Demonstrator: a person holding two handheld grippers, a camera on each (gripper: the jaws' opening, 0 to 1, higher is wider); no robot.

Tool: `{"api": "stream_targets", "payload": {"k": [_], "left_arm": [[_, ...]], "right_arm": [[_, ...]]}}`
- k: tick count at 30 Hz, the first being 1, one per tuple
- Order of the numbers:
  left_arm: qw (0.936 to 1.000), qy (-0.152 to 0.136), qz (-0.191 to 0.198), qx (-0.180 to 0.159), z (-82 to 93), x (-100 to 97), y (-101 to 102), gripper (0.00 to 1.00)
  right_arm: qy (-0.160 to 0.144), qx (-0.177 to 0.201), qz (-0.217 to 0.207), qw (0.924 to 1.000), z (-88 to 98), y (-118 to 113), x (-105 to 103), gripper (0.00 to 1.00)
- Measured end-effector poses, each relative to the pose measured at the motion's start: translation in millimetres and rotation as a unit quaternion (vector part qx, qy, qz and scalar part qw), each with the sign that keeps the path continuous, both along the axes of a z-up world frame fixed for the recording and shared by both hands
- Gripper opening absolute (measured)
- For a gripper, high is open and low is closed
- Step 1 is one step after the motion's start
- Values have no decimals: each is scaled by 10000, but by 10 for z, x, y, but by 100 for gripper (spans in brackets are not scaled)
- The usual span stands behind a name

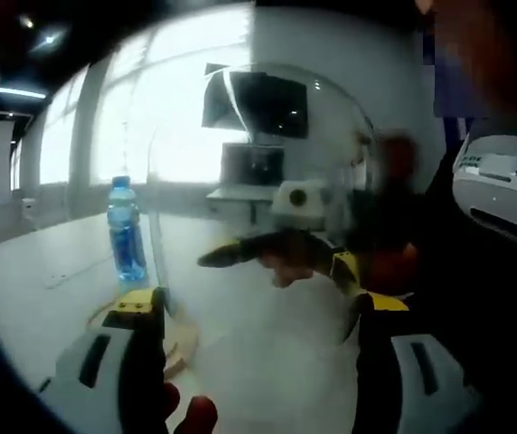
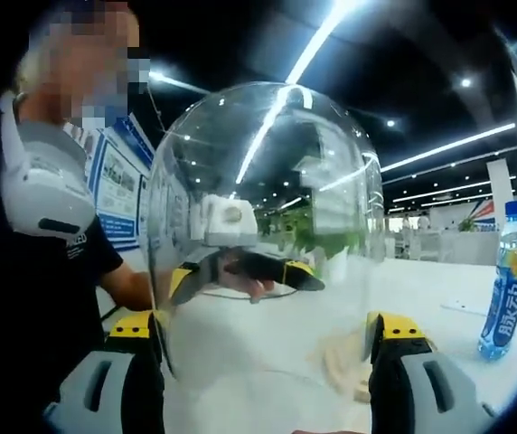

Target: Open the cover put in the Mizone put the cover back on

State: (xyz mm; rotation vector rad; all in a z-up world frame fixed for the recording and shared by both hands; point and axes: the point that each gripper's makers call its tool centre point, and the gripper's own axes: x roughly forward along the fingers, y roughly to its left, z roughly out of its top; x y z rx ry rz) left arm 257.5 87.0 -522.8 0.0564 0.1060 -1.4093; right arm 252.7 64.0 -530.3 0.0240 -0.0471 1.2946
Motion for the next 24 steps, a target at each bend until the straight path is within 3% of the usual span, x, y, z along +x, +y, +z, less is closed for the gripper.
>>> {"api": "stream_targets", "payload": {"k": [24], "left_arm": [[9990,-81,412,-182,28,-62,49,74]], "right_arm": [[148,62,-121,9998,15,-142,-70,82]]}}
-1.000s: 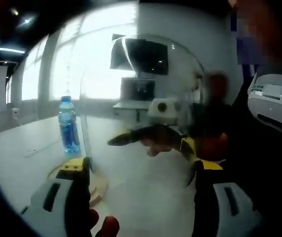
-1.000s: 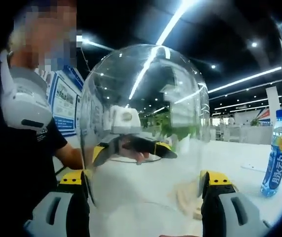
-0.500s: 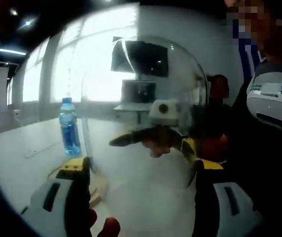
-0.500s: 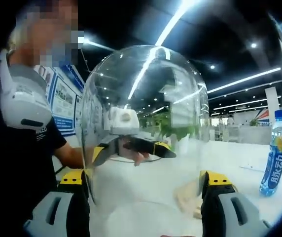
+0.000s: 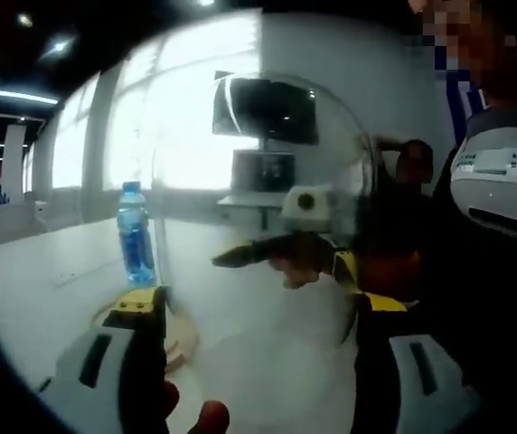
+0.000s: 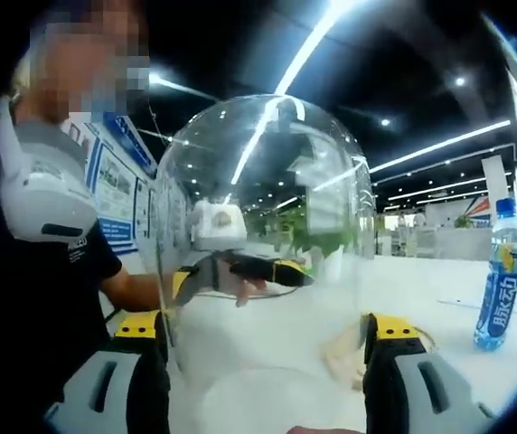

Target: Open the cover put in the Mizone put the cover back on

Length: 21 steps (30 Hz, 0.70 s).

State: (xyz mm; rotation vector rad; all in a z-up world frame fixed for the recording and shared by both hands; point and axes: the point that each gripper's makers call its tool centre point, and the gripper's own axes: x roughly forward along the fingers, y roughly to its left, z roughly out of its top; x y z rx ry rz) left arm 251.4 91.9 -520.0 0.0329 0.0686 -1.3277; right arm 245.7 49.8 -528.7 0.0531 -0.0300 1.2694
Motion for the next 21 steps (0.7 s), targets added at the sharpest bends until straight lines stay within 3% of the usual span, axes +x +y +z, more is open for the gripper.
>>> {"api": "stream_targets", "payload": {"k": [4,12,21], "left_arm": [[9998,-39,144,-90,20,-22,60,72],[9972,220,384,-597,140,-56,328,57],[9947,-104,807,-630,148,-13,542,51]], "right_arm": [[81,126,-48,9999,10,-92,-29,77],[93,553,-265,9981,102,-448,-74,58],[-6,640,-910,9938,104,-809,79,43]]}}
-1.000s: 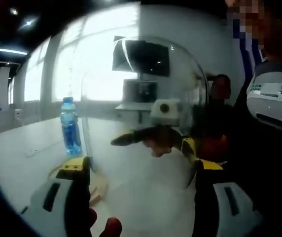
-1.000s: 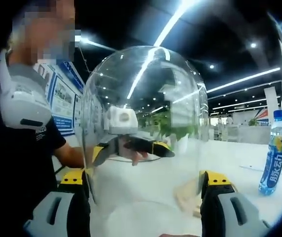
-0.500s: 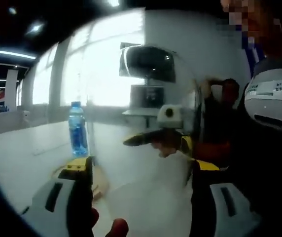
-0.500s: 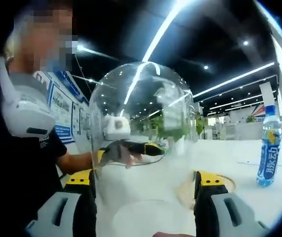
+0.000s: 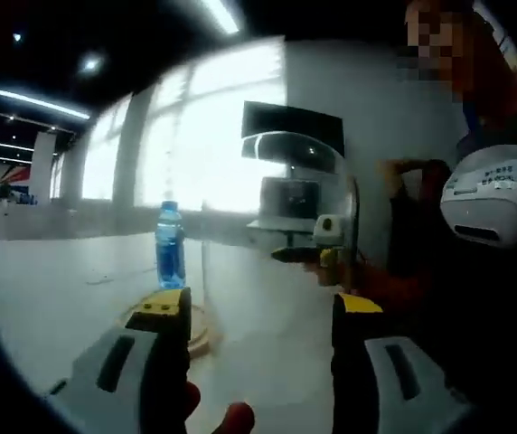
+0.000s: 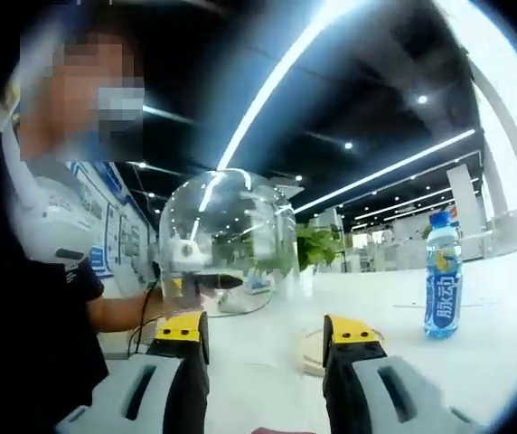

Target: Open the cover put in the Mizone put the cover back on

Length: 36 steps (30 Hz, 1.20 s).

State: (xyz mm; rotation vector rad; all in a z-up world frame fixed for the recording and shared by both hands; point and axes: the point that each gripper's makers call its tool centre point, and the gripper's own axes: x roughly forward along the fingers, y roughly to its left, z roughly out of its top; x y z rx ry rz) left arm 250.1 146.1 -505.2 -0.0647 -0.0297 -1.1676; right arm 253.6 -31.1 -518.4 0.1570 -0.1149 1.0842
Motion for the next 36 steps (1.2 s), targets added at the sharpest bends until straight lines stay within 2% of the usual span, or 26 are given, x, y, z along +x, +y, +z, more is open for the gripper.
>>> {"api": "stream_targets", "payload": {"k": [5,10,13,16,19,24,28,30,36], "left_arm": [[9992,-89,335,-193,47,108,170,44],[9971,-154,709,-208,27,251,315,37],[9942,-125,1037,-245,-19,385,387,37],[9927,-81,1203,-101,-123,488,430,35],[9909,-56,1345,-13,-178,566,453,32],[9890,-23,1478,108,-268,670,473,29],[9864,-41,1619,280,-356,765,504,28],[9842,-61,1725,397,-410,839,534,27],[9830,112,1806,313,-603,931,577,25]], "right_arm": [[-119,15,-320,9994,16,-128,71,42],[-142,15,-757,9970,12,-243,203,40],[-118,-70,-1149,9933,-28,-351,328,36],[-35,-124,-1472,9890,-73,-440,450,31],[-42,-301,-1945,9804,-115,-566,592,28],[48,-235,-2093,9776,-125,-620,680,26],[149,-389,-2476,9680,-185,-727,832,25],[3,-580,-2687,9615,-225,-765,902,25],[97,-738,-2720,9594,-424,-688,956,24]]}}
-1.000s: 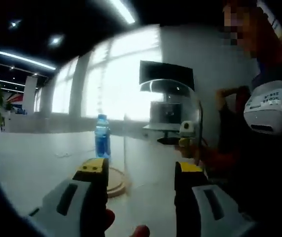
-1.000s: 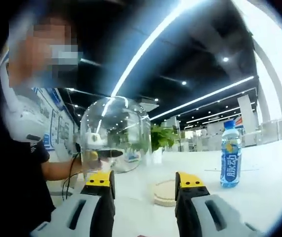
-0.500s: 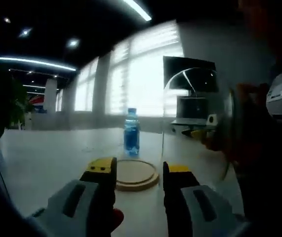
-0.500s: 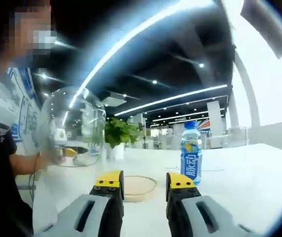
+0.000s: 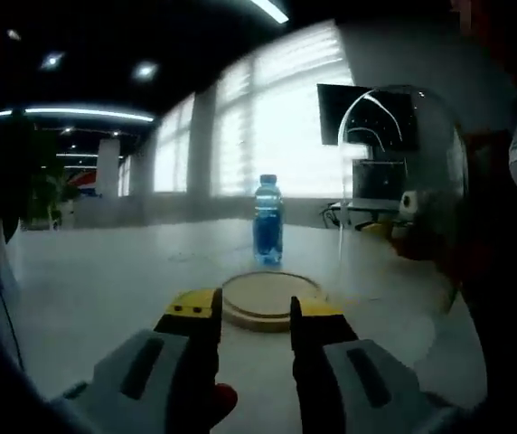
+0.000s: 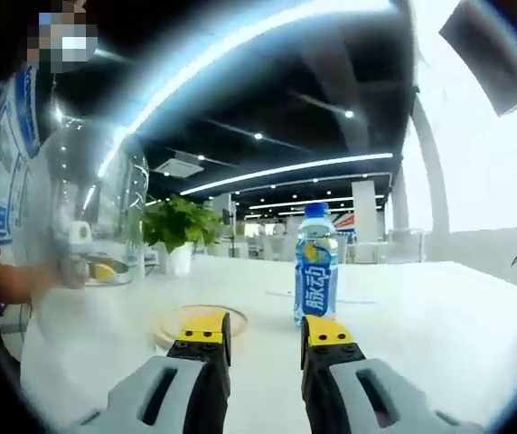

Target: Open the cover put in the Mizone put the cover back on

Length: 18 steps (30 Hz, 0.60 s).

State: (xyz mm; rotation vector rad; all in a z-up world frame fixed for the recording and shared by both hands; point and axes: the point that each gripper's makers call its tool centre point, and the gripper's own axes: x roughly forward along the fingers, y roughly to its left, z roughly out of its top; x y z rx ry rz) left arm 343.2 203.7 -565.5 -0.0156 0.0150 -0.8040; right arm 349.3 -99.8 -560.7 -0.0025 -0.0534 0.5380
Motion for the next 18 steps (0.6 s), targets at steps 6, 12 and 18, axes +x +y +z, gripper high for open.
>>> {"api": "stream_targets", "payload": {"k": [6,12,18], "left_arm": [[9996,97,148,233,-227,45,-1,24],[9986,78,238,471,-322,46,-11,24],[9988,103,290,389,-321,44,7,24]], "right_arm": [[99,-406,-55,9991,-184,44,-4,19],[78,-415,102,9991,-201,119,-49,16],[198,-419,96,9989,-263,122,-46,15]]}}
